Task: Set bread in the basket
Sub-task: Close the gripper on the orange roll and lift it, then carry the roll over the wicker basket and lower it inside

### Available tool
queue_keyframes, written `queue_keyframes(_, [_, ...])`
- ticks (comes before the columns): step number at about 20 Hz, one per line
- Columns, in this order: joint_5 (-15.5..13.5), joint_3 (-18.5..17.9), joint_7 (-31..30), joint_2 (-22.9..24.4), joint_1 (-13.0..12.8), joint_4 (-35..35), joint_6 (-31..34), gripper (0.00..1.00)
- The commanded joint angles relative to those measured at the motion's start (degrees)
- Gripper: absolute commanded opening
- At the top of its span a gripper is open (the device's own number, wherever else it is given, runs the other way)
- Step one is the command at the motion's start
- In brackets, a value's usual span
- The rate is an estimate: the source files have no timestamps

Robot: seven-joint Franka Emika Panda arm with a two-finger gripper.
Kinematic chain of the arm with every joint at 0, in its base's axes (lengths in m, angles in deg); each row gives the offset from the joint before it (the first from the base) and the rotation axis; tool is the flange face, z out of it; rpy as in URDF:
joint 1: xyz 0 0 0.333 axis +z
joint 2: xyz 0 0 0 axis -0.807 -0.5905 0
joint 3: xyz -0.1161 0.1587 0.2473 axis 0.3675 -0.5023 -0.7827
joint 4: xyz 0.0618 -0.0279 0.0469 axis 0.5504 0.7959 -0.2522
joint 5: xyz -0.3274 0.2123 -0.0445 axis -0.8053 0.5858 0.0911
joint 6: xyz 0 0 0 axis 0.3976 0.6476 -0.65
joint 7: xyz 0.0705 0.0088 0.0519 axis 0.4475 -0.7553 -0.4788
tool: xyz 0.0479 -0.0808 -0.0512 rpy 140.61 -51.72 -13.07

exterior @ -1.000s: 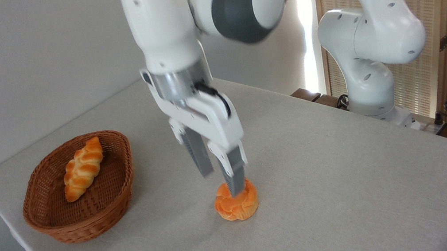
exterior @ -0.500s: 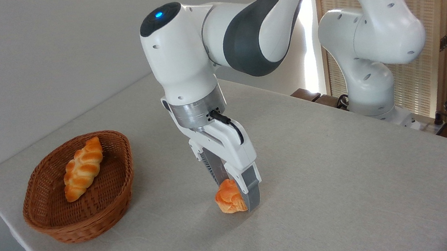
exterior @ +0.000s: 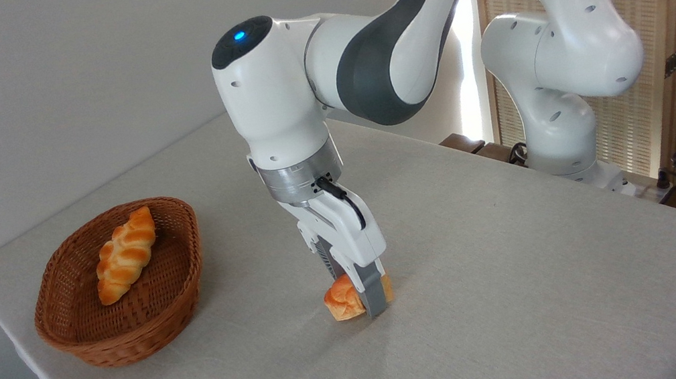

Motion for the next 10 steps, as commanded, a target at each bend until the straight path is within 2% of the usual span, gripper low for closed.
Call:
queue_keyframes(1, [1.05, -0.44, 1.8, -0.52, 0.22, 0.38, -0.78, 0.13])
queue_keyframes(3, [0.97, -0.44, 1.72, -0.43, 0.3, -0.14, -0.7, 0.11])
queue_keyframes(5, [-1.65, 0.08, 1.02, -0.43, 0.3, -3.03, 1.05, 0.11])
queue_keyframes(6, [-6.02, 0.44, 0.93, -0.52, 0.22, -5.92, 2.54, 0.11])
queue_keyframes(8, [-20.06, 0.62, 0.58, -2.09, 0.13, -10.76, 3.0, 0.11])
queue_keyframes(9, [-25.52, 1.23, 0.31, -3.23, 0.13, -13.13, 3.0, 0.12])
queue_keyframes(10, [-28.97, 2.28, -0.56, -4.99, 0.13, -15.24, 2.47, 0.12])
